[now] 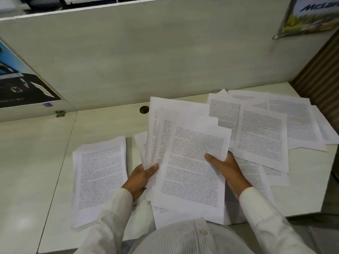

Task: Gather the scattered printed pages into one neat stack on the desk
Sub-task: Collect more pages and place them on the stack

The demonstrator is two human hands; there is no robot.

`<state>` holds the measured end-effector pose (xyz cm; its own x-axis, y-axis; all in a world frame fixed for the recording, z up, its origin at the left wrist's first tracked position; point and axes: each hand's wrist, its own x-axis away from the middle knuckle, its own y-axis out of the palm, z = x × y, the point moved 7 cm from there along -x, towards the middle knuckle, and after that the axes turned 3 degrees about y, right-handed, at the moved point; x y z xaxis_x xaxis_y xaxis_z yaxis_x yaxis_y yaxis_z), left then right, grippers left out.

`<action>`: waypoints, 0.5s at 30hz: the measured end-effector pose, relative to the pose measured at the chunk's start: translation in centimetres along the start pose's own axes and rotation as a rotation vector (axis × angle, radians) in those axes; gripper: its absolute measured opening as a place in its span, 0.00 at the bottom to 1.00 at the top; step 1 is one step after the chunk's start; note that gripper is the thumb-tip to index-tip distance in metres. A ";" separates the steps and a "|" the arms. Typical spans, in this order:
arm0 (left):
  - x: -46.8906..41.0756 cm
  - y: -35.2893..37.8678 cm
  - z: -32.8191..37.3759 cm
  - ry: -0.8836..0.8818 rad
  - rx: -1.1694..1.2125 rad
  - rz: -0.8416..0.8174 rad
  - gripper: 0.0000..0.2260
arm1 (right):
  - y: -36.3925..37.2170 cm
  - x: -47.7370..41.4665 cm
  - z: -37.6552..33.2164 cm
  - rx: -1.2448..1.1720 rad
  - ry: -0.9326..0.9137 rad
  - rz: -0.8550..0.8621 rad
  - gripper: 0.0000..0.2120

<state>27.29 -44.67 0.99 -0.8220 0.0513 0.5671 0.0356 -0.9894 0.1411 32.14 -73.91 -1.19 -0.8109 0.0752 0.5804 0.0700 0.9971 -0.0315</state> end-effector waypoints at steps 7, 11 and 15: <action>-1.3 3.0 2.2 0.076 -0.399 -0.110 0.24 | 3.9 0.5 -2.6 -0.102 -0.111 -0.173 0.18; -2.0 1.8 3.7 0.114 -0.188 -0.098 0.18 | 4.4 0.4 -3.7 -0.144 -0.121 -0.187 0.20; -1.5 0.6 5.4 0.124 -0.128 -0.103 0.19 | 3.7 1.1 -5.7 -0.141 -0.188 -0.193 0.14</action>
<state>31.64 -44.58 4.59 -0.8815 0.1438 0.4498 -0.1183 -0.9894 0.0845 34.83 -70.21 3.96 -0.9096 -0.1009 0.4031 -0.0267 0.9823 0.1855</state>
